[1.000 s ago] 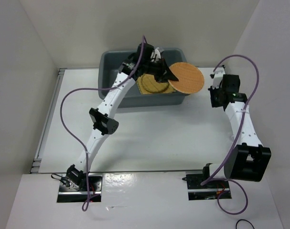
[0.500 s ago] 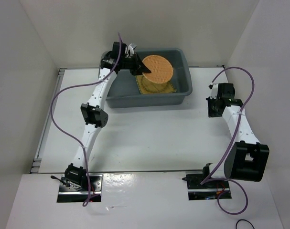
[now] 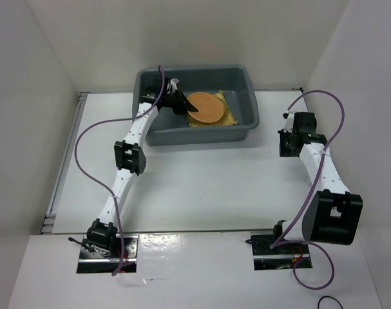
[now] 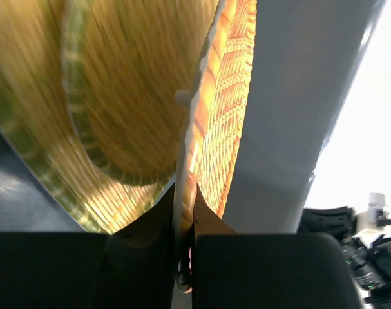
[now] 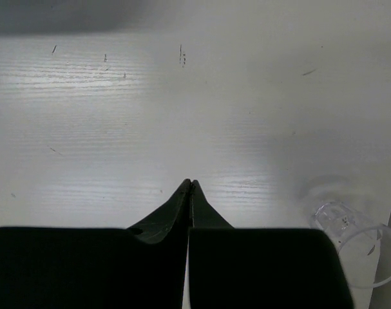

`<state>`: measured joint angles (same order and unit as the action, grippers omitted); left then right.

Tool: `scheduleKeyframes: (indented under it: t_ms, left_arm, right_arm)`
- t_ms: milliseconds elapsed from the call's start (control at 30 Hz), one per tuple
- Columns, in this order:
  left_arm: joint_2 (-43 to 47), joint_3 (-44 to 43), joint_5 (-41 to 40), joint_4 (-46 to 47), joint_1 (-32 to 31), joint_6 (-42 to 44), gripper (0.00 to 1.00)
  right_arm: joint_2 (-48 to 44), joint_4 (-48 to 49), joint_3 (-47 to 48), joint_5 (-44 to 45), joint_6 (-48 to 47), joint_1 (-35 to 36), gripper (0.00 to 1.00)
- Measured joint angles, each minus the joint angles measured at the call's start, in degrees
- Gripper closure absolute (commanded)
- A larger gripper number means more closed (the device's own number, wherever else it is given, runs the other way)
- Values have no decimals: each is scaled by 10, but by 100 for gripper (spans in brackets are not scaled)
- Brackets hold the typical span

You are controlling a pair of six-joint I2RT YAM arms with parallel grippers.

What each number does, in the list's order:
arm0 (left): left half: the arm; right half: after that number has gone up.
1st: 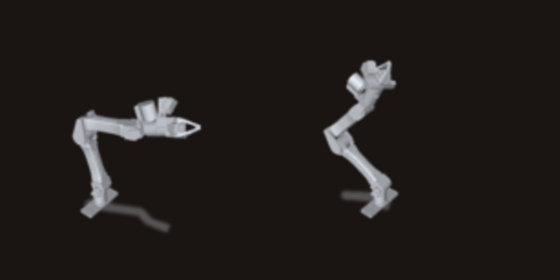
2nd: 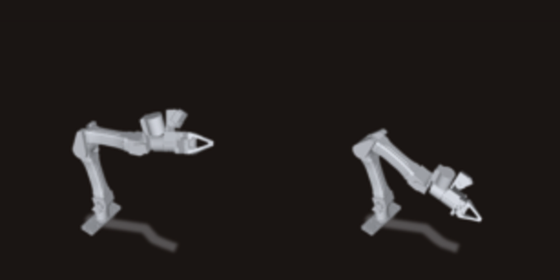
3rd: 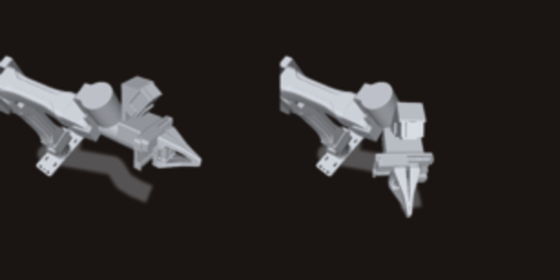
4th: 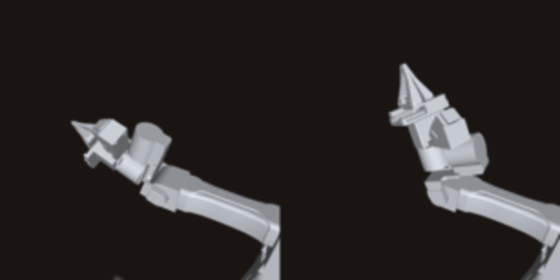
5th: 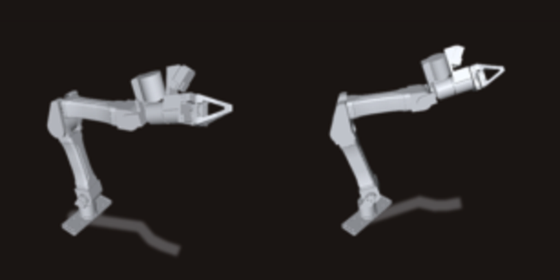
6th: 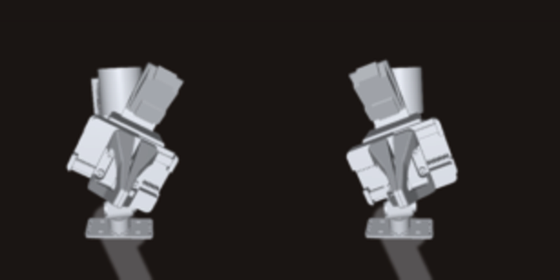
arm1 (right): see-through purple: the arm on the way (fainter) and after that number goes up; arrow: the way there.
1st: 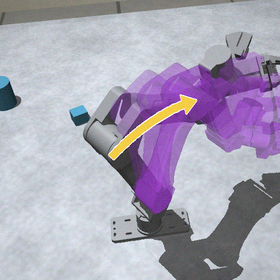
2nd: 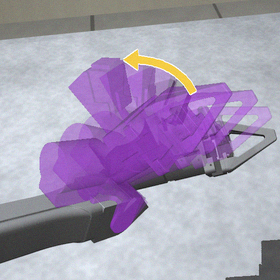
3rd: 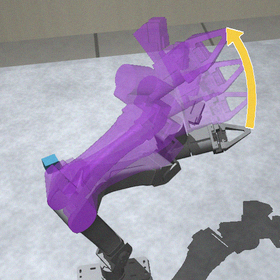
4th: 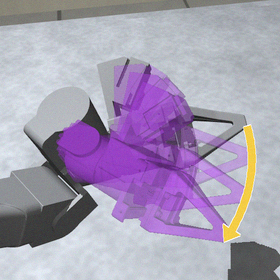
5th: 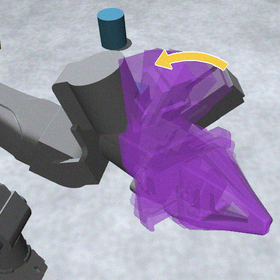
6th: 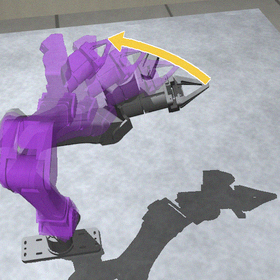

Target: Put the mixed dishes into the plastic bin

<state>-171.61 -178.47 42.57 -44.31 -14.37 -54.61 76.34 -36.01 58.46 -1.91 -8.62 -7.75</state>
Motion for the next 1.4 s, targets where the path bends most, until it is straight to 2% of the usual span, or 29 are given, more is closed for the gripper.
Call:
scheduleKeyframes:
  t_ms: [67, 100, 133, 200, 300, 433, 467, 500, 767, 1000, 1233, 1400]
  left_arm:
    - [-3, 0, 0, 19, 7, -12, 80]
    - [-5, 0, 1, 28, 10, -15, 67]
    - [-8, 0, 2, 37, 12, -17, 60]
    - [-14, 0, 1, 47, 14, -28, 50]
    - [-26, 0, 5, 59, 13, -31, 43]
    - [-35, 0, 9, 70, 10, -45, 19]
    - [-35, 0, 9, 74, 10, -48, 5]
    - [-35, 0, 10, 82, 10, -56, 0]
    - [-28, 0, -39, 66, 5, -76, 0]
    - [34, 0, -126, 9, -8, -66, 0]
    - [91, 0, -107, -13, -11, -57, 0]
    - [100, 0, -136, -84, -13, -9, 0]
  right_arm:
    - [1, 0, 0, -3, 0, 0, 100]
    - [2, 0, 0, -3, 0, 0, 100]
    - [3, 1, 0, -4, 0, -1, 100]
    - [7, 2, 0, -5, 0, -3, 100]
    - [9, 4, 0, -8, 0, -9, 100]
    - [9, 5, 0, -14, 0, -21, 100]
    - [9, 5, 0, -16, 0, -23, 100]
    - [9, 5, 0, -18, 0, -25, 100]
    - [12, 6, 0, -35, -2, -26, 100]
    - [12, 9, 0, -46, -2, -31, 100]
    - [12, 9, 0, -59, -5, -32, 100]
    - [12, 9, 0, -67, -8, -32, 100]
